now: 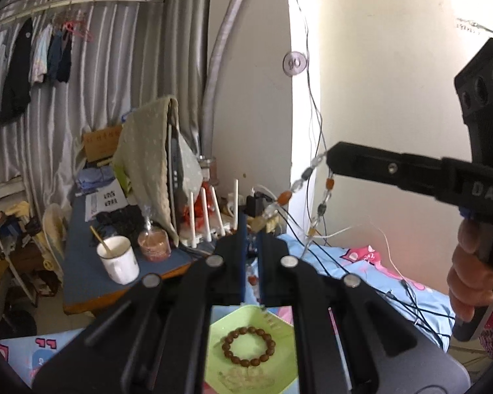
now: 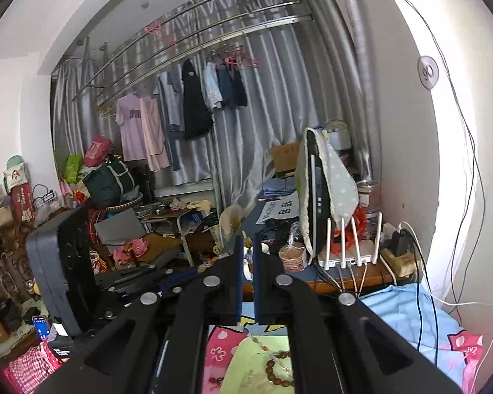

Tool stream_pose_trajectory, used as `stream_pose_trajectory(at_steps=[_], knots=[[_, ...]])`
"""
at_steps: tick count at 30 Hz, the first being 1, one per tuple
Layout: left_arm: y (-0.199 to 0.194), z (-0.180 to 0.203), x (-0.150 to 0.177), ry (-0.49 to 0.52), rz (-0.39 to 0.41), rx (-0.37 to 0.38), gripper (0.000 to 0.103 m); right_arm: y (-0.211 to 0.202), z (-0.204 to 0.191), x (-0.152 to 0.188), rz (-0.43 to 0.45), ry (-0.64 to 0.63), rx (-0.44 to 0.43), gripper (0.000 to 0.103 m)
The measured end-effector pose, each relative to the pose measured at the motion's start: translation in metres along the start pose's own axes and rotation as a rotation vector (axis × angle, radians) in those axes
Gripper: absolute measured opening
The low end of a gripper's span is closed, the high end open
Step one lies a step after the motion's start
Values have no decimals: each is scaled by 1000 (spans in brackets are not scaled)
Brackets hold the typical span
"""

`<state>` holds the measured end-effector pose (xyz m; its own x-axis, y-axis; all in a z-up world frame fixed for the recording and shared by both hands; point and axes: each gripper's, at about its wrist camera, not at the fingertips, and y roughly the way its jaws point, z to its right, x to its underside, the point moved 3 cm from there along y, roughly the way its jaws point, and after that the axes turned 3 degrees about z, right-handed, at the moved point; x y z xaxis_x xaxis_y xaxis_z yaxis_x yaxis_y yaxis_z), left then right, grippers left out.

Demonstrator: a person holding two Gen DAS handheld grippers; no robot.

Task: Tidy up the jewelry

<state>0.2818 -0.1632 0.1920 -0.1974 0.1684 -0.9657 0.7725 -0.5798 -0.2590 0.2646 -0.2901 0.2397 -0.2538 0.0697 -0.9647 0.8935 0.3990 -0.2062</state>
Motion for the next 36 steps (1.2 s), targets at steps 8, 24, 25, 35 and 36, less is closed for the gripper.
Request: stream_pose_trajectory(at_steps=[8,24,25,35,36], knots=[[49,-1,71,-9,-167,6,5,28,24,66,-90,83,-37,0],[48,-20,161,-10,-425,-69,62,75,31,183,-345,330,-128,5],[39,-24,154,3,-393,-94,62,70,28,178,-335,326,-126,5],[-107,-74,111,-105,7,-215,62,10,-54,121,-141,88,-219,5],[-119,-78,121,-113,18,-229,62,13,-64,129,-165,59,-225,5]])
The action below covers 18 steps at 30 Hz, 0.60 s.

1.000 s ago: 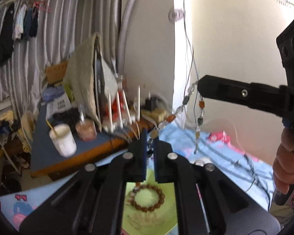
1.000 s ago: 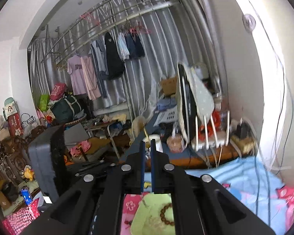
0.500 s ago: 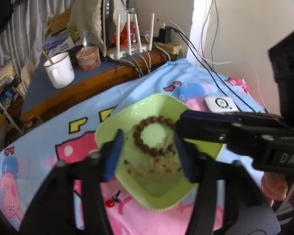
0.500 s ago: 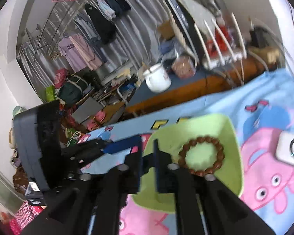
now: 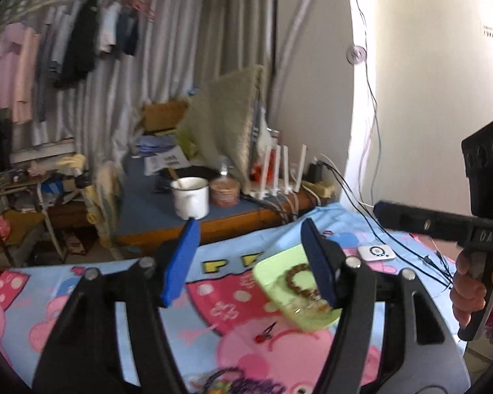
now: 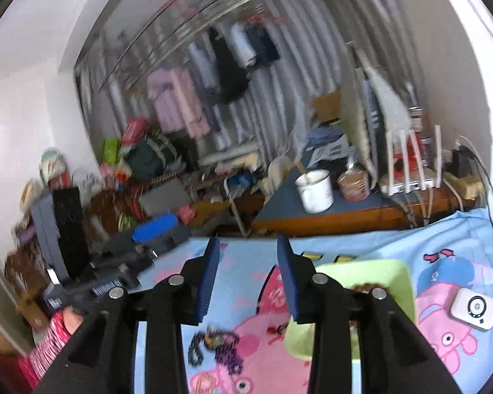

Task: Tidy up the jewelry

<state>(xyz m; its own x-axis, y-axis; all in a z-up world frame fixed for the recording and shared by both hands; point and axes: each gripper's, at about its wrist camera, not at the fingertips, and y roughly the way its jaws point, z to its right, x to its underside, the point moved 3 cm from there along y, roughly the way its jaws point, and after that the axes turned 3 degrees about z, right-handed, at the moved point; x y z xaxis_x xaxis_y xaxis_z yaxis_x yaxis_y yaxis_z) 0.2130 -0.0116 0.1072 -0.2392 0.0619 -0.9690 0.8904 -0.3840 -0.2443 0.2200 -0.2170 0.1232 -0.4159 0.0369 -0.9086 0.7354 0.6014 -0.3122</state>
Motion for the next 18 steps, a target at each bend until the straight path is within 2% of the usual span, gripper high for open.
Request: stream_pose_trajectory(at_steps=[4,6,9,12,15,18], knots=[[-19,-20,40,-18,-40,-48,62,33,-25,49,-134,-93,11,4],[-24,-31,61,-43,-67,-58,61,55,-28,84,-243,-99,9,3],[-28,-51,93,-136,-127,-41,49,83,-27,129,-378,-95,15,2],[-27,-66,116,-240,-176,-13,38,101,-32,157,-470,-125,21,2],[-27,-66,126,-262,-191,10,38,114,-36,172,-530,-151,23,2],[-29,-59,131,-236,-194,28,38,115,-38,174,-529,-205,35,0]])
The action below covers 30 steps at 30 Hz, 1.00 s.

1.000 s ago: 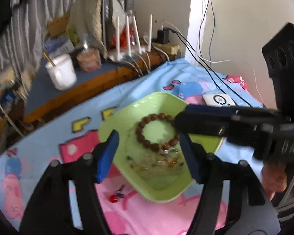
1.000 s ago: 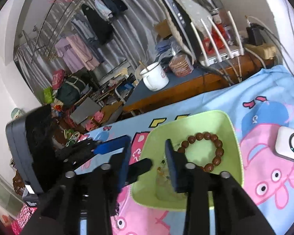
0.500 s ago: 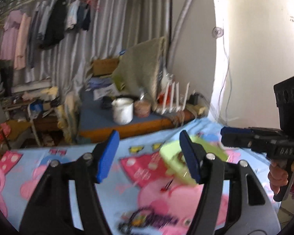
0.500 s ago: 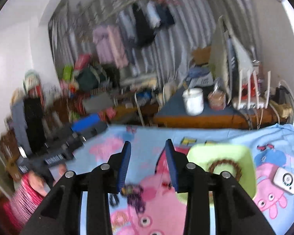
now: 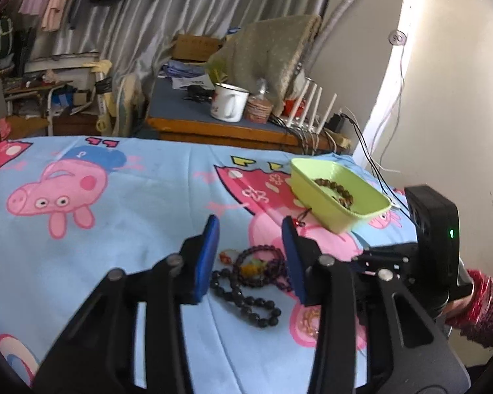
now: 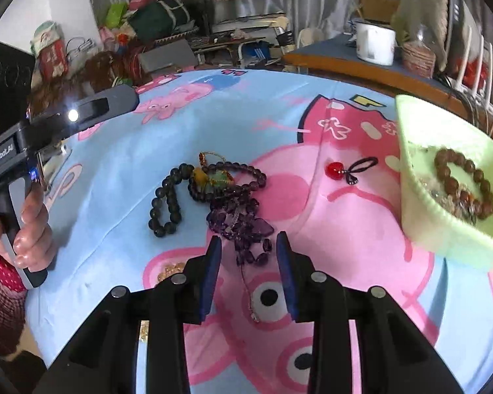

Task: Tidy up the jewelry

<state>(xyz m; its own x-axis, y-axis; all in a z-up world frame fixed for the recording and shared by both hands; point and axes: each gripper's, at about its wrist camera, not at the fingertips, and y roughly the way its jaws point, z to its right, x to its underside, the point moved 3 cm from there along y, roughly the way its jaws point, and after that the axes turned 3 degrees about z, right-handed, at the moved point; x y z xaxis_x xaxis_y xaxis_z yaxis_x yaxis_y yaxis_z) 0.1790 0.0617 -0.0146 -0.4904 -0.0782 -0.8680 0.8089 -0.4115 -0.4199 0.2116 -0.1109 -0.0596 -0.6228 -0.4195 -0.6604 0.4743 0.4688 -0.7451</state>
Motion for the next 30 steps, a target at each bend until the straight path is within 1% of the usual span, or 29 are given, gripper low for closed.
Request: stream_pose_trajectory(at_steps=[1,3,5,9,14,16,17,19,20,22,24,26,28,29,30], knots=[[2,4,2,16,-5,6,38,0,2,0,-4,-15,33,0],[4,7,6,36,-12,9,38,-5,6,3,-12,5,25,0],[7,11,11,59,-32,17,38,-12,16,10,-7,16,56,0],[15,29,17,123,-70,45,38,-44,54,38,18,118,102,0],[27,74,25,265,-122,117,38,-91,107,78,52,255,171,0],[35,97,29,325,-141,152,39,-110,122,97,67,299,193,0],[40,109,31,349,-149,169,41,-117,127,104,69,318,194,0],[51,134,35,391,-167,198,60,-130,133,118,88,354,182,0],[57,147,37,412,-174,213,62,-134,135,124,105,365,172,0],[68,174,41,458,-196,253,62,-138,134,131,123,366,157,0],[77,198,47,513,-216,286,62,-140,133,133,124,349,152,0],[87,214,54,555,-237,297,62,-141,128,131,113,318,148,0],[104,229,63,571,-285,300,62,-142,121,130,101,266,145,8],[110,232,67,572,-308,301,62,-142,118,130,98,248,152,9],[118,236,73,583,-348,298,62,-141,114,130,88,209,170,9]])
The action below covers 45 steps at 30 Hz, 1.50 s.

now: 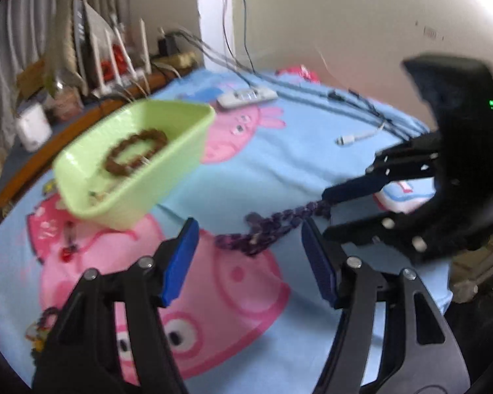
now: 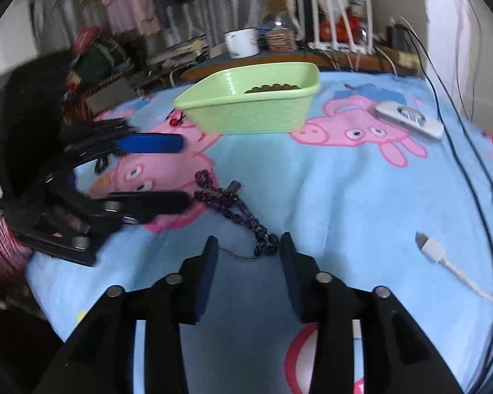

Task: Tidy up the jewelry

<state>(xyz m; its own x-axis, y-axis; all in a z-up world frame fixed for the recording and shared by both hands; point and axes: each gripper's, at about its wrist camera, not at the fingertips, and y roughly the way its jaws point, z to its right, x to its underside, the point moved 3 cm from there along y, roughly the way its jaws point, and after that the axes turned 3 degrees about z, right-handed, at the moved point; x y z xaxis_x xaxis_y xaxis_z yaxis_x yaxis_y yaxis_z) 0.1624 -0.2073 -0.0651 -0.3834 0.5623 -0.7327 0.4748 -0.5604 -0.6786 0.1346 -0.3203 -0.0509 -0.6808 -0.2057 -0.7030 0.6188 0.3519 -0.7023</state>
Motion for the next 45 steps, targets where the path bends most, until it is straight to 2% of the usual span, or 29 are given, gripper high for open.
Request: stream_pose_trajectory(at_steps=[2,3,5,6,7,11,14,18,20,21,22,23,25,26,33,40,45], knots=[[11,1,3,6,-60,-3,53,3,-2,1,-5,-46,25,9],[14,2,3,3,-78,-1,36,4,-2,1,-5,-57,35,9],[16,2,5,-5,-85,25,20,7,-2,-1,-5,-58,38,9],[14,4,6,0,-85,45,10,9,-3,-2,-5,-61,35,5],[12,6,7,11,-81,39,9,11,-4,-4,-4,-68,39,0],[-4,8,12,31,-48,24,9,10,-14,-11,9,-84,22,0],[-26,-4,13,-20,6,30,8,-4,-18,-22,60,-66,-6,0],[-64,-27,3,-113,102,47,8,-34,-25,-50,162,-21,-84,0],[-94,-40,-7,-178,187,87,8,-46,-26,-64,210,6,-132,0],[-104,-42,-11,-187,222,98,8,-47,-28,-71,217,10,-139,0],[-115,-45,-14,-174,259,77,8,-42,-30,-74,199,-12,-98,0],[-116,-48,-17,-161,254,47,9,-35,-32,-75,180,-33,-63,0],[-114,-61,-18,-207,225,37,8,-24,-31,-79,148,-3,-90,0],[-116,-67,-18,-236,234,51,8,-27,-33,-84,169,11,-117,0],[-136,-83,-27,-267,299,41,8,-46,-48,-111,252,-42,-117,0],[-162,-95,-67,-268,378,47,8,-59,-53,-141,330,-66,-115,0],[-166,-107,-106,-254,404,23,8,-58,-40,-172,374,-45,-103,0]])
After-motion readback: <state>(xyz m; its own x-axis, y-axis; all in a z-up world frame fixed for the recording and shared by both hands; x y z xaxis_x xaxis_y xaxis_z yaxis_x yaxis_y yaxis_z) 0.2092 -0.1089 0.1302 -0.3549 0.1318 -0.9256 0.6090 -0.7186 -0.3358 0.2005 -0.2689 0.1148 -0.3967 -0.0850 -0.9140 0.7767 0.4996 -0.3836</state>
